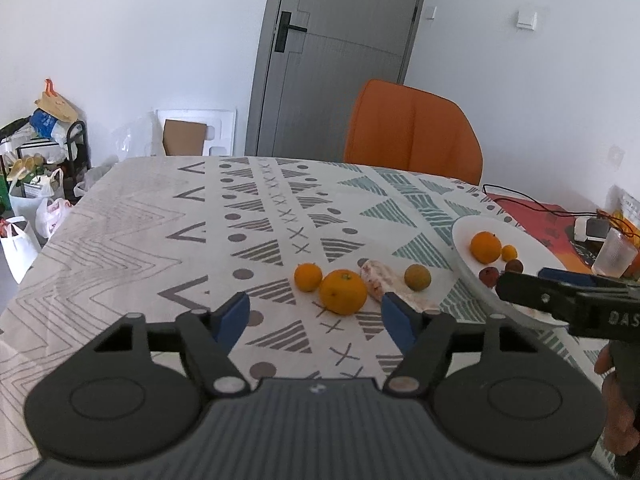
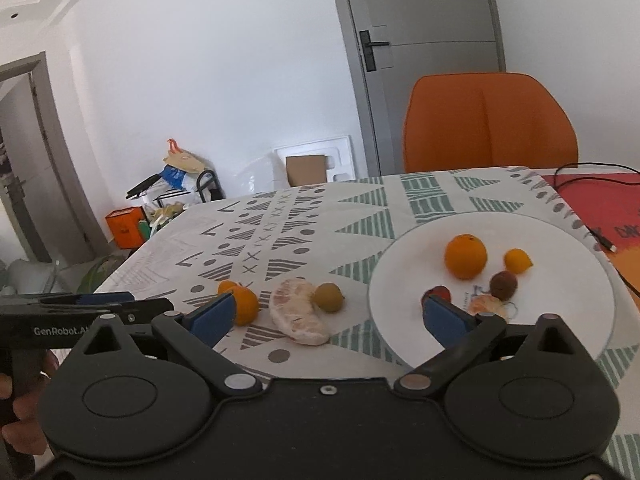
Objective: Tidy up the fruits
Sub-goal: 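Move both open grippers back to the orange and yellow fruit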
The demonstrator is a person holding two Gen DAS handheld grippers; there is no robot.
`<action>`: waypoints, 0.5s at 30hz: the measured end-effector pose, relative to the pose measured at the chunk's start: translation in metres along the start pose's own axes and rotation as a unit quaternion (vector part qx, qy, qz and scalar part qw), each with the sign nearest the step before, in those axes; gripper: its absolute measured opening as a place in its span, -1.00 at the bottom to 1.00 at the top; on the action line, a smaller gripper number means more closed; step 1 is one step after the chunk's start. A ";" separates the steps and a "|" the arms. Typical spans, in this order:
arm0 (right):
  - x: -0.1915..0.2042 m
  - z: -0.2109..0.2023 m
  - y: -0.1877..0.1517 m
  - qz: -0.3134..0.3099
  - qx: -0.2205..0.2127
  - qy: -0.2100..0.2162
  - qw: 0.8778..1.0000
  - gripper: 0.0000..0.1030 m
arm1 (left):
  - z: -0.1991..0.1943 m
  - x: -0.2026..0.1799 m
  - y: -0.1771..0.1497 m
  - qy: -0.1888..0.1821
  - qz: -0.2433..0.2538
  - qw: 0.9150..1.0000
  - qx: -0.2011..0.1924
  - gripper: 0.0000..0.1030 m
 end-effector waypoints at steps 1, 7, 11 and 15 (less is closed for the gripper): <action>0.000 0.002 0.001 -0.001 0.003 0.001 1.000 0.68 | 0.001 0.001 0.000 -0.001 -0.001 1.000 0.001 0.33; 0.001 0.015 0.006 -0.005 0.017 0.009 1.000 0.32 | 0.008 0.001 0.002 0.000 -0.004 1.000 0.002 0.31; 0.001 0.024 0.010 -0.009 0.025 0.013 1.000 0.14 | 0.014 0.000 0.005 0.000 -0.006 1.000 0.004 0.27; 0.002 0.032 0.013 -0.018 0.033 0.014 0.999 0.00 | 0.021 -0.001 0.008 -0.001 -0.007 1.000 0.006 0.23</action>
Point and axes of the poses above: each gripper's, at about its wrist camera, not at the fingertips, and z roughly the way its jaws point, x to its left, y to its top, the point moved 4 cm from there along z, roughly the way its jaws point, and after that the axes turned 12 degrees about x, right-handed, at the moved point
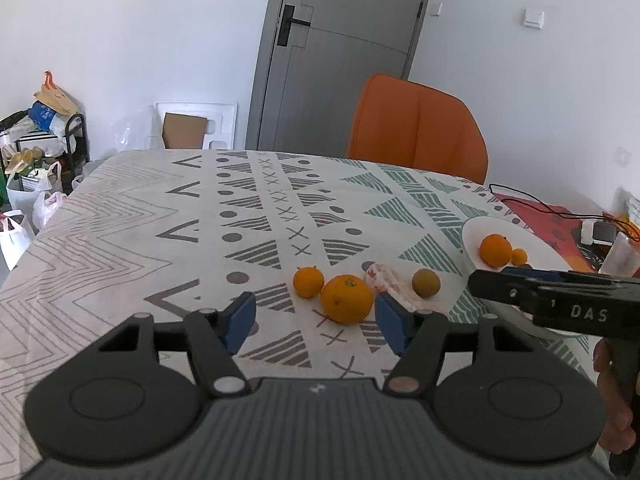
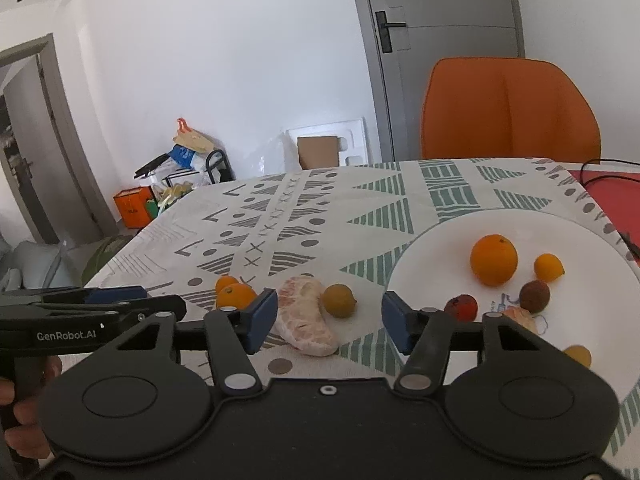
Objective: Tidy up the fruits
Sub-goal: 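Close the left gripper on the orange while the right gripper closes on the yellow fruit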
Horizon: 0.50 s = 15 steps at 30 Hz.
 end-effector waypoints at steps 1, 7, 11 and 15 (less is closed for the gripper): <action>0.001 0.002 0.001 -0.002 0.003 0.001 1.000 -0.08 | 0.002 -0.001 0.001 -0.001 0.000 1.000 0.001 0.21; -0.001 0.015 0.006 -0.010 0.016 -0.001 1.000 -0.23 | 0.013 -0.008 0.005 -0.005 0.005 1.000 0.008 0.17; -0.002 0.020 0.007 -0.013 0.019 -0.004 1.000 -0.25 | 0.023 -0.012 0.007 -0.007 0.008 1.000 0.014 0.14; -0.006 0.024 0.008 -0.011 0.022 -0.006 1.000 -0.25 | 0.032 -0.013 0.009 -0.011 0.005 1.000 0.021 0.11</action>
Point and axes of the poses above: each gripper's, at about its wrist camera, not at the fingertips, and z roughly the way its jaws point, x to its left, y to its top, the point moved 4 cm from there along z, roughly the way its jaws point, and after that the axes turned 12 degrees about x, right-handed, at the moved point
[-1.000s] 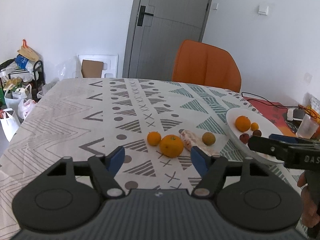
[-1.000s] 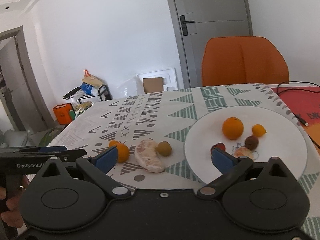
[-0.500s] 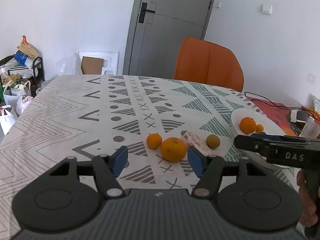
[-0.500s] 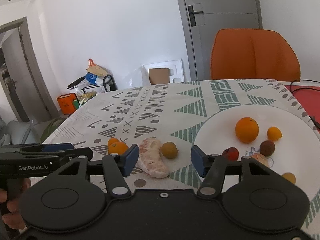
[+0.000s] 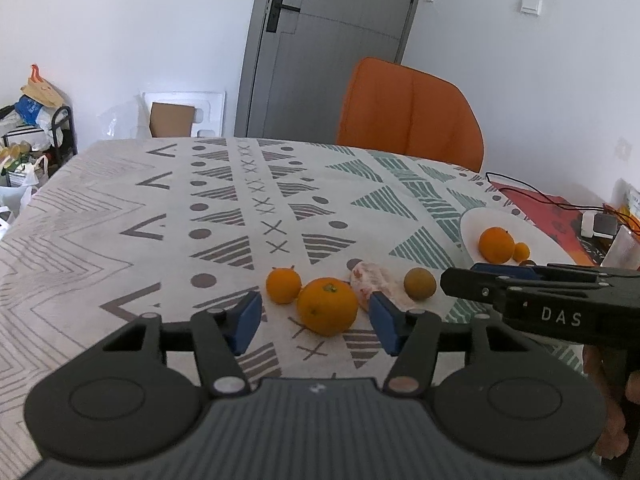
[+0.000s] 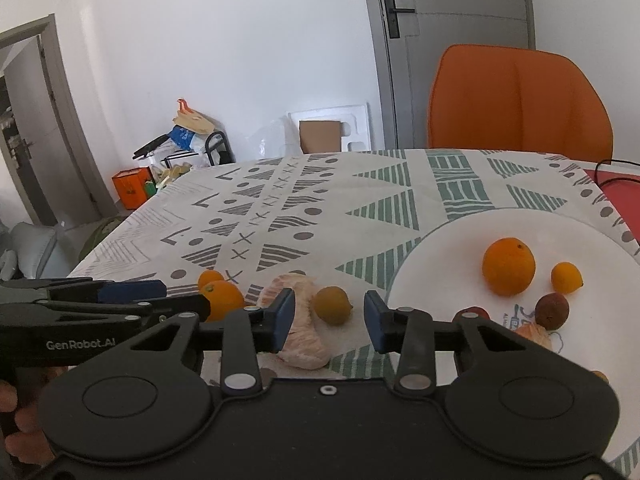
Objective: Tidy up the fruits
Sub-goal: 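Close the left gripper on the orange while the right gripper closes on the yellow fruit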
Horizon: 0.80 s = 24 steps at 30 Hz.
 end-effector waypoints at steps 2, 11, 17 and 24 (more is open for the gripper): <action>-0.001 0.002 0.000 -0.001 0.002 0.001 1.000 -0.27 | 0.004 0.000 0.001 -0.002 -0.002 1.000 0.004 0.07; 0.002 0.008 0.003 -0.020 0.008 -0.009 1.000 -0.29 | 0.029 0.002 0.004 -0.027 -0.023 0.999 0.031 -0.29; 0.007 0.016 0.006 -0.036 0.017 -0.018 0.999 -0.31 | 0.024 0.007 0.004 -0.030 -0.035 0.999 0.024 -0.31; 0.012 0.026 0.012 -0.057 0.021 -0.033 0.998 -0.34 | 0.014 0.015 0.007 -0.029 -0.039 0.999 0.012 -0.31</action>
Point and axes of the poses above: each gripper's, at about its wrist camera, not at the fingertips, and z roughly the way its jaws point, x to its left, y to its top, the point moved 4 cm from there along z, roughly the way its jaws point, and after that the axes turned 12 degrees about x, right-handed, at the moved point
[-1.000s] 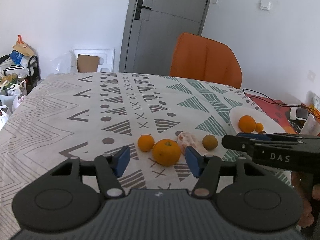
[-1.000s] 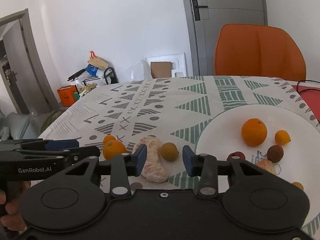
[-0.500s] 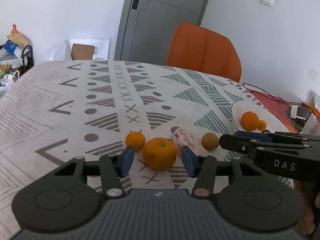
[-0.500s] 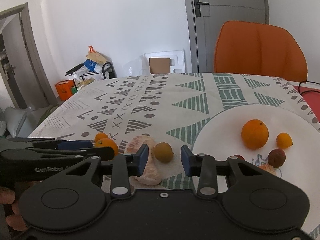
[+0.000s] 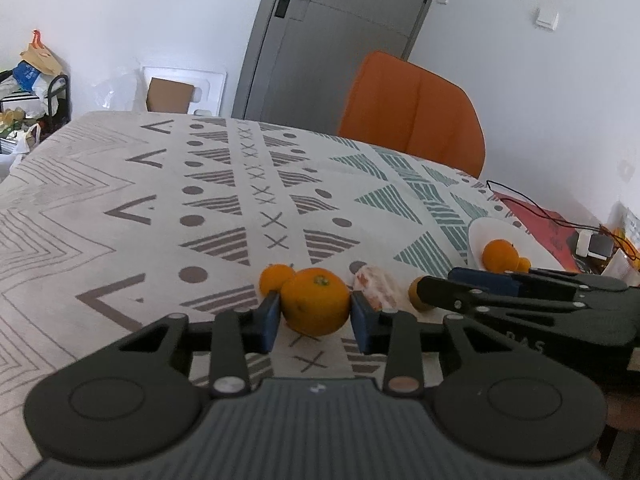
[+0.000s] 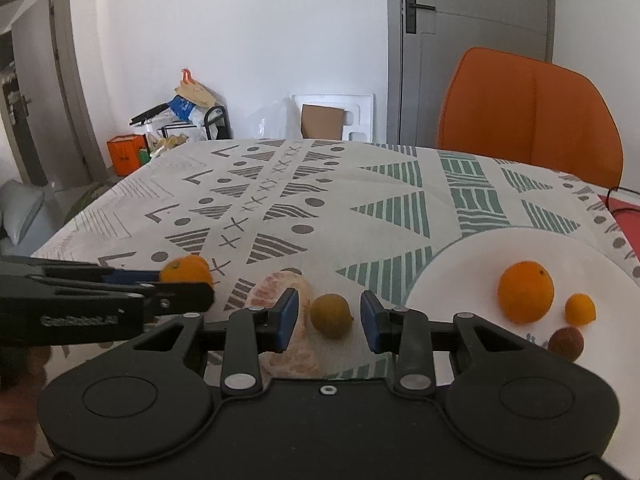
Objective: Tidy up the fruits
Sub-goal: 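Close the left gripper on the orange while the right gripper closes on the yellow fruit, then lift and carry the orange and yellow fruit over the white plate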
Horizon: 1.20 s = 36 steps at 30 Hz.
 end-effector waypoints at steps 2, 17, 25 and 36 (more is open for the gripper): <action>0.001 0.002 0.002 -0.001 0.002 0.000 1.000 -0.40 | -0.003 0.002 0.001 0.002 -0.004 1.000 -0.005 -0.31; 0.003 -0.004 0.004 0.006 -0.005 -0.005 1.000 -0.57 | -0.029 0.017 0.007 0.001 -0.014 0.999 -0.047 -0.31; 0.004 -0.031 0.000 0.016 -0.032 0.002 0.999 -0.57 | -0.046 0.007 0.008 -0.009 -0.006 0.997 -0.071 -0.31; -0.013 -0.055 -0.015 0.048 -0.052 -0.002 0.997 -0.58 | -0.057 -0.012 0.005 -0.018 0.007 0.997 -0.079 -0.31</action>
Point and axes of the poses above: each gripper's, at about its wrist camera, not at the fingertips, and z roughly the way its jaws point, x to its left, y to its top, the point moved 4 cm from there along z, roughly the way its jaws point, and after that the axes turned 12 degrees about x, right-handed, at the moved point
